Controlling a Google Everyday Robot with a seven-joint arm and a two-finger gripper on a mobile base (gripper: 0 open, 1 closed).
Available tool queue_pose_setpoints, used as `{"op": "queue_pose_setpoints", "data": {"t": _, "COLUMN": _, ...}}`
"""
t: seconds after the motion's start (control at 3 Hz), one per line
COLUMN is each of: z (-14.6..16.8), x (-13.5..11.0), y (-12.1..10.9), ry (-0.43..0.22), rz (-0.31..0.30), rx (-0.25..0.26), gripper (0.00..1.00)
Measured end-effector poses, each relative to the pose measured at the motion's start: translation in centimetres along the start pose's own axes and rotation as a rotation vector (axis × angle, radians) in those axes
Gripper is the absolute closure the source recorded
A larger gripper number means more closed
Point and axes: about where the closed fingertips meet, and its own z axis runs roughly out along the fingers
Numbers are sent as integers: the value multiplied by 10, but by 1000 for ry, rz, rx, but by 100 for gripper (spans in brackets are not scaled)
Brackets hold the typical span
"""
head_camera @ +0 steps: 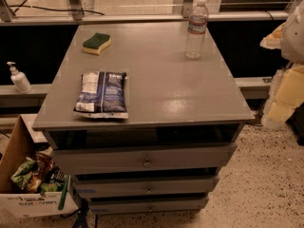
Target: Move water bottle near blue chip bag
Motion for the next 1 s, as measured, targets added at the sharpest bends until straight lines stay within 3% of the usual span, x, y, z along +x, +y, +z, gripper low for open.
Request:
{"op": "queue_pose_setpoints", "data": {"t": 0.33, "z": 0, "x": -1, "y": -2, "ry": -7, "rz": 3, "rx": 4, "gripper": 0}}
{"op": "queue_pose_setpoints", "data": {"t": 0.67, "z": 13, "x": -7, "y": -21, "ry": -76, "rz": 13, "rx": 21, "gripper": 0}}
{"op": "queue_pose_setpoints", "data": {"t": 1.0, "z": 40, "x": -18, "y": -59, "ry": -171, "rz": 40, "rx": 39, "gripper": 0}}
